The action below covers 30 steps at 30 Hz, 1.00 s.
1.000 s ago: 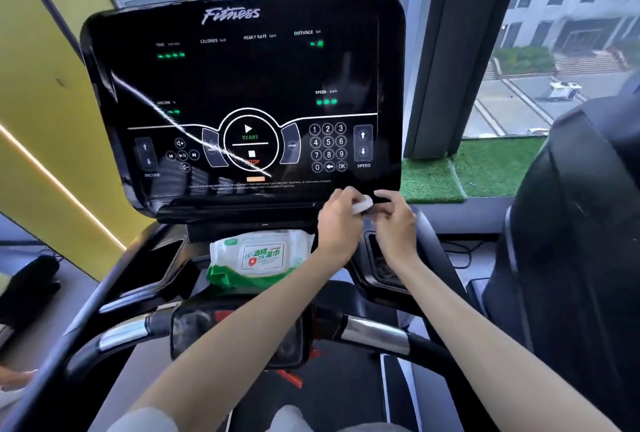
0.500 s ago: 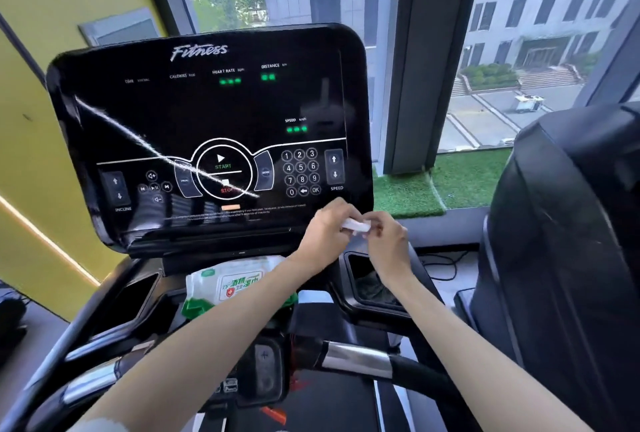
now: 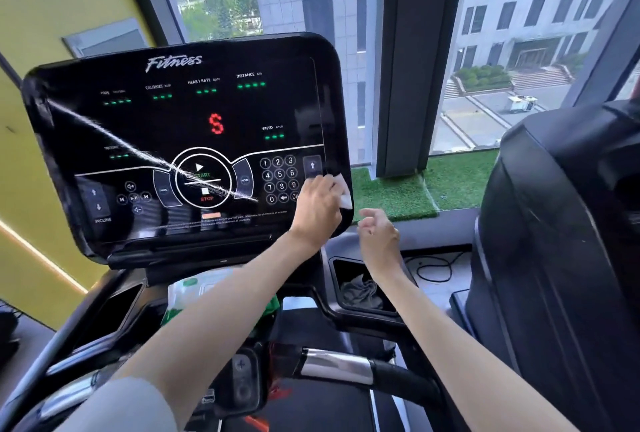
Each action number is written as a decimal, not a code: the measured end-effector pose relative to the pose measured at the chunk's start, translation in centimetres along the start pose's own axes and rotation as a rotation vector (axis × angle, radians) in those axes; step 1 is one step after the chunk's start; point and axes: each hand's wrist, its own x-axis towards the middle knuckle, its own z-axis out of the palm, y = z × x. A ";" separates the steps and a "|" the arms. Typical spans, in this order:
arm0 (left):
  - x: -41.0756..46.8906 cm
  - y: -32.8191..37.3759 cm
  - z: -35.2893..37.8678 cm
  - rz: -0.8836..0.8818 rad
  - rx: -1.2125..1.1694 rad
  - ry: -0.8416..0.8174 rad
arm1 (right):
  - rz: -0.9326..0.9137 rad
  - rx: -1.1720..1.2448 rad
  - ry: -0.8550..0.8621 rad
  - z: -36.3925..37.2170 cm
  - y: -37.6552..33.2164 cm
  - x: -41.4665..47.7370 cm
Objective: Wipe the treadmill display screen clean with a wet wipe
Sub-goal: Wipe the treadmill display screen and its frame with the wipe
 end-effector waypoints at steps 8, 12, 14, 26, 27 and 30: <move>-5.0 1.4 1.9 0.160 0.371 -0.179 | 0.072 -0.011 -0.115 0.0 0.6 -0.7; -6.2 1.5 1.9 0.372 0.496 -0.354 | 0.096 0.007 -0.161 0.5 0.6 -1.4; -7.3 1.5 2.3 0.538 0.451 -0.642 | 0.080 -0.023 -0.140 0.5 0.7 -1.7; -7.2 -4.9 -6.1 -0.599 -0.764 -0.119 | -0.028 -0.011 -0.175 2.7 -4.1 -4.3; -7.6 -5.8 -6.9 -0.663 -0.855 -0.136 | -0.052 0.015 -0.186 3.4 -5.1 -4.8; -9.8 -8.8 -9.5 -0.797 -1.124 -0.196 | -0.044 0.094 -0.258 5.9 -8.2 -6.5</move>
